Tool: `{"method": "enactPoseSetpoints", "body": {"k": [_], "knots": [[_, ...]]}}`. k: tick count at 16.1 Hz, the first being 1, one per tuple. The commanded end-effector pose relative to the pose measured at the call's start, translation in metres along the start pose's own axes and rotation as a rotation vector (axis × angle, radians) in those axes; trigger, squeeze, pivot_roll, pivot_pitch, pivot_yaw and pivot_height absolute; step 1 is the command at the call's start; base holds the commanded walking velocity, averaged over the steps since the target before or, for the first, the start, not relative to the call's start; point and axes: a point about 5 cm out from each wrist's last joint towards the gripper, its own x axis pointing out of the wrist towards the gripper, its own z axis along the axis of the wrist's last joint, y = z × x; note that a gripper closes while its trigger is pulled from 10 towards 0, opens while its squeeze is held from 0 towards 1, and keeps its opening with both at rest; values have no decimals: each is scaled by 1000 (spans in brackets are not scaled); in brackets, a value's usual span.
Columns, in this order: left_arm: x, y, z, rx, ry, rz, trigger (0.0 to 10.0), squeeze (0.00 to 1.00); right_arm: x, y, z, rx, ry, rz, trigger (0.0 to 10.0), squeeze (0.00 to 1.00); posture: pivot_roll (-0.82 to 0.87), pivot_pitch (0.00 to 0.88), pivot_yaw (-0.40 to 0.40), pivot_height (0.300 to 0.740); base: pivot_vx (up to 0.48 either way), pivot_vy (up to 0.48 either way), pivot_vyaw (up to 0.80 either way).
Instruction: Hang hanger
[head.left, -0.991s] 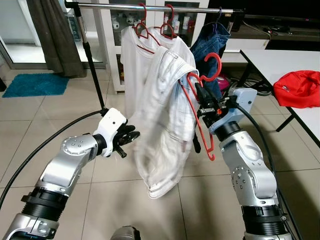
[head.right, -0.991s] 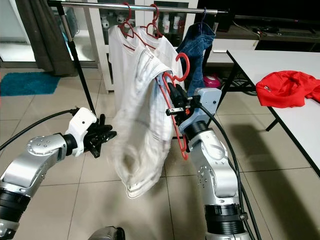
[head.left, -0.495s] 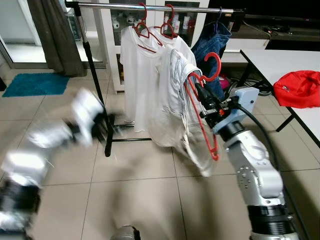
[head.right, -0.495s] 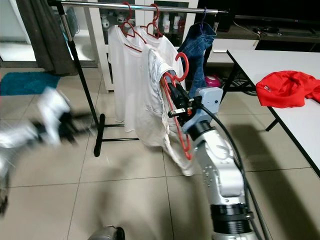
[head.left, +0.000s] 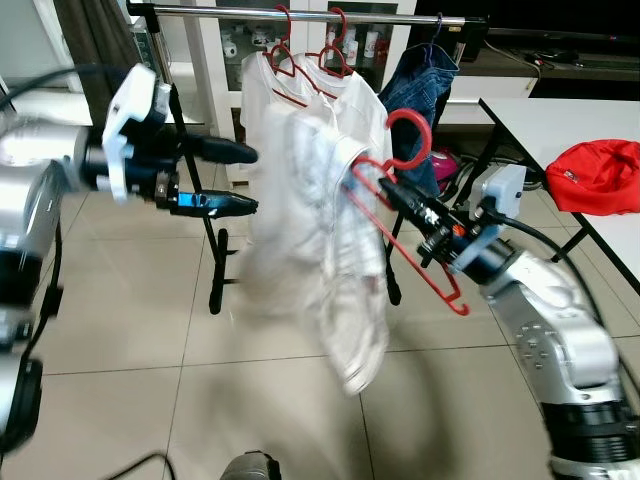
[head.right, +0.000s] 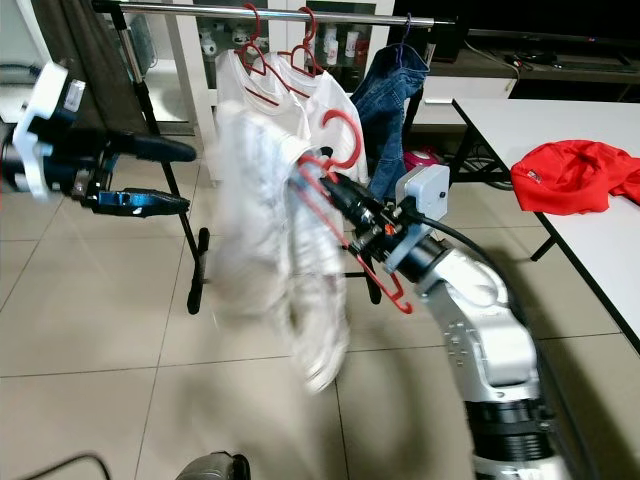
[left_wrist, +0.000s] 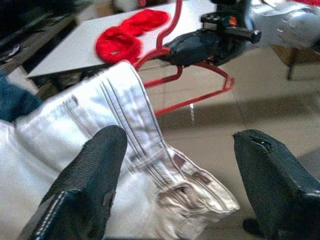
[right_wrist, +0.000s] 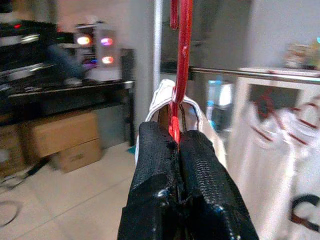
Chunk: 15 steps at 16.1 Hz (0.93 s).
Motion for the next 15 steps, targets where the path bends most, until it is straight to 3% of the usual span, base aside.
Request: {"method": "enactPoseSetpoints", "body": {"k": [1, 4, 5, 6, 7, 10, 14, 15], "knots": [[0, 1, 3, 26, 26, -29, 10000, 1000, 4, 6, 20, -32, -82, 61, 10000, 0, 51, 0, -11, 740, 0, 0, 0], [6, 17, 23, 116, 50, -69, 10000, 1000, -1, 13, 25, -45, -57, 168, 10000, 0, 31, 0, 9, 740, 0, 0, 0], [8, 19, 27, 136, 52, -77, 10000, 847, -2, 15, 25, -45, -52, 183, 10000, 0, 27, 0, 12, 740, 0, 0, 0], [9, 21, 27, 148, 96, -89, 10000, 173, -4, 17, 26, -47, -45, 208, 10000, 0, 21, 0, 18, 740, 0, 0, 0], [9, 22, 26, 145, 124, -93, 10000, 0, -5, 19, 26, -47, -42, 223, 10000, 0, 19, 0, 22, 740, 0, 0, 0], [10, 26, 18, 140, 177, -98, 10000, 0, -7, 25, 30, -46, -35, 274, 10000, 0, 16, 0, 26, 740, 0, 0, 0], [27, 25, 4, 94, 197, -172, 10000, 0, -5, 38, 34, -45, -21, 360, 10000, 0, 6, 0, 33, 740, 0, 0, 0], [31, 23, -1, 80, 204, -192, 8235, 0, -6, 39, 34, -47, -18, 366, 10000, 0, 6, 0, 33, 740, 0, 0, 0]]}}
